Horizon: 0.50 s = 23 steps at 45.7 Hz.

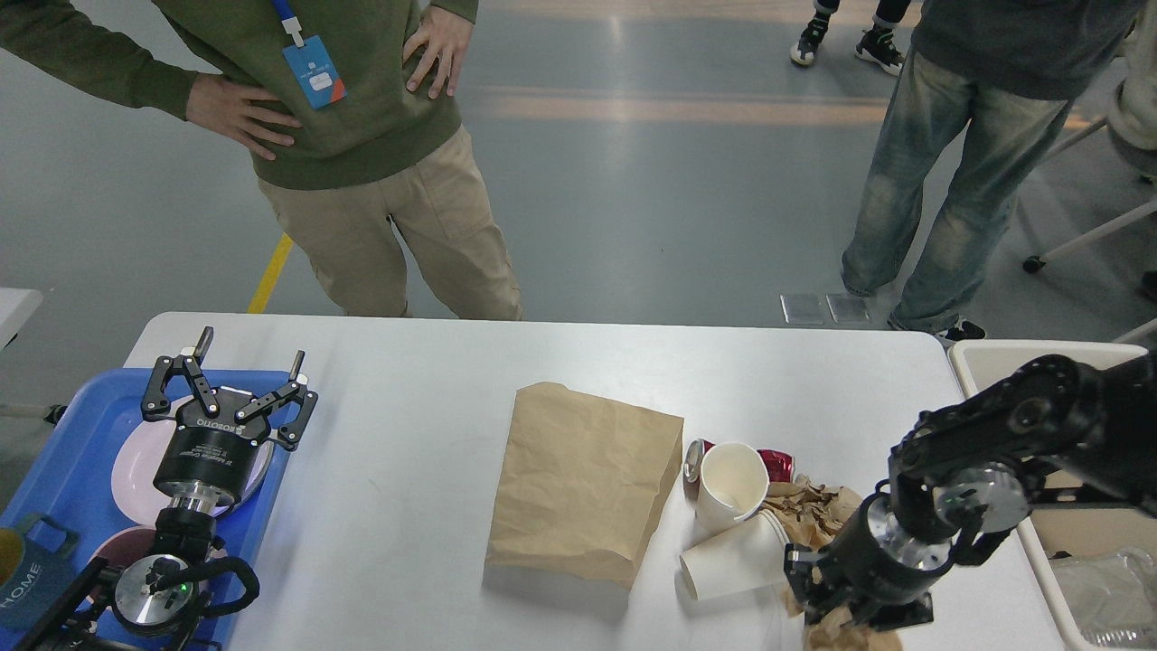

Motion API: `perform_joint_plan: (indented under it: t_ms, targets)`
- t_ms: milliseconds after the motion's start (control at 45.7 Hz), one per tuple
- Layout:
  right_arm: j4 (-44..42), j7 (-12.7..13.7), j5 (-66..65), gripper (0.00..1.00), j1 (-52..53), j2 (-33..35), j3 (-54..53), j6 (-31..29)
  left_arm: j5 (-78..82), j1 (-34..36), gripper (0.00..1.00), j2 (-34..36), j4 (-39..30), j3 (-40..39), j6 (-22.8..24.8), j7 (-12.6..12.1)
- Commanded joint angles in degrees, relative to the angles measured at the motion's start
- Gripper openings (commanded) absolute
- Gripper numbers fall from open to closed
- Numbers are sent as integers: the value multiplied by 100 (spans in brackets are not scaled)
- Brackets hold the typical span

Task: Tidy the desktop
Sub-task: 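Carry the crumpled paper to the beige bin and release it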

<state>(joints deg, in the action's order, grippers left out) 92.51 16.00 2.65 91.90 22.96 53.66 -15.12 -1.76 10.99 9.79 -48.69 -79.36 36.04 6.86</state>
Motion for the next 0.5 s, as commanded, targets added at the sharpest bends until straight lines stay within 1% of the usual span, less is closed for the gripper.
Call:
perform_joint_plan:
  t_ms: [0,109,197,263,328,372,416,481]
  targets:
    - [346,-9,218,0,1205,384,653,-579,0,0,97,-3,-1,0,0,0]
    - [654,-71,411,0,2497,429,1417,-1027,0,0,97,-3,-1,0,0,0]
    - [742,-150,604,0,3500,455,1989,-1519,0,0,97,-3,-1,0,0,0]
    - [742,-360,684,0,4027,516,2279,-1862,0,0,97,-3,-1,0,0,0]
    - [742,-641,693,0,4423,552,2561,-2082,0,0,97,-3,-1,0,0,0]
    - [742,-765,684,0,4599,534,2710,-2162,0,0,97,-3,-1,0,0,0]
    - [742,-809,693,0,4688,543,2851,-2171,0,0,97,-3,-1,0,0,0]
    - [742,-809,692,0,4732,525,3009,-2171,0,0,97,-3,-1,0,0,0]
